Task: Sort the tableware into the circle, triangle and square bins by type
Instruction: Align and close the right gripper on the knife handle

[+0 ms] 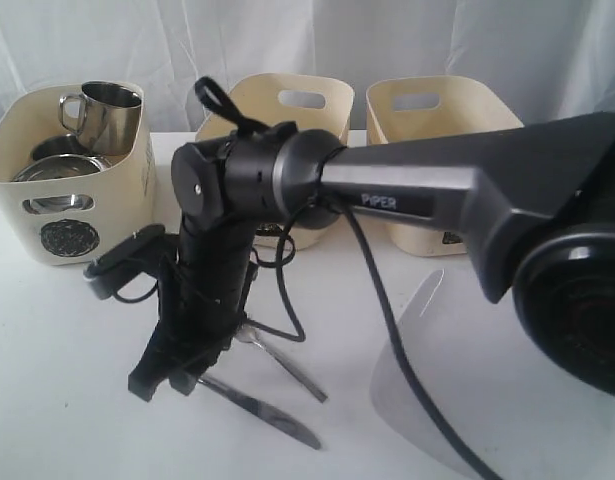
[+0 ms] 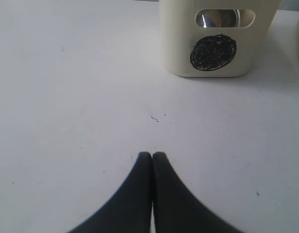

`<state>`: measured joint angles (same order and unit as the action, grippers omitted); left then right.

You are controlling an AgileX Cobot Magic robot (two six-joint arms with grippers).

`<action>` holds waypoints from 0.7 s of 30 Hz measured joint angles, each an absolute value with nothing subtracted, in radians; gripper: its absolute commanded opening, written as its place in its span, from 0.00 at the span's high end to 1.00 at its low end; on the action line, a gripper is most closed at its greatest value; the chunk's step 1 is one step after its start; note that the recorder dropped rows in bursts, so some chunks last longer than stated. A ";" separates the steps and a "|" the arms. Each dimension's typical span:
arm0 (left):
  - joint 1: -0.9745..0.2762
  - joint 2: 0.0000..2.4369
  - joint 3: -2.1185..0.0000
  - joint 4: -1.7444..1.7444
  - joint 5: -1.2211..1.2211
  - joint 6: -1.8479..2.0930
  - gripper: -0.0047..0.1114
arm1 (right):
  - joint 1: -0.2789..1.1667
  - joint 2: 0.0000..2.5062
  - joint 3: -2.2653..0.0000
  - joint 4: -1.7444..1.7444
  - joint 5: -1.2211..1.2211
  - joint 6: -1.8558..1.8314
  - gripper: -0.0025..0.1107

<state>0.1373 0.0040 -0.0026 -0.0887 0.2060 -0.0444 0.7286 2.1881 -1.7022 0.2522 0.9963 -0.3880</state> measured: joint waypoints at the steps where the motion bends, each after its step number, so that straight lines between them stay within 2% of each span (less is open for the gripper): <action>1: 0.137 0.004 -0.003 -0.089 0.206 -0.044 0.96 | 0.733 2.200 -1.702 0.255 1.001 -0.382 0.51; 6: 0.137 0.004 -0.003 -0.089 0.206 -0.044 0.96 | 0.736 2.217 -1.702 0.257 0.981 -0.242 0.49; 21: 0.137 0.004 -0.003 -0.089 0.206 -0.044 0.96 | 0.736 2.248 -1.702 0.138 0.907 -0.235 0.50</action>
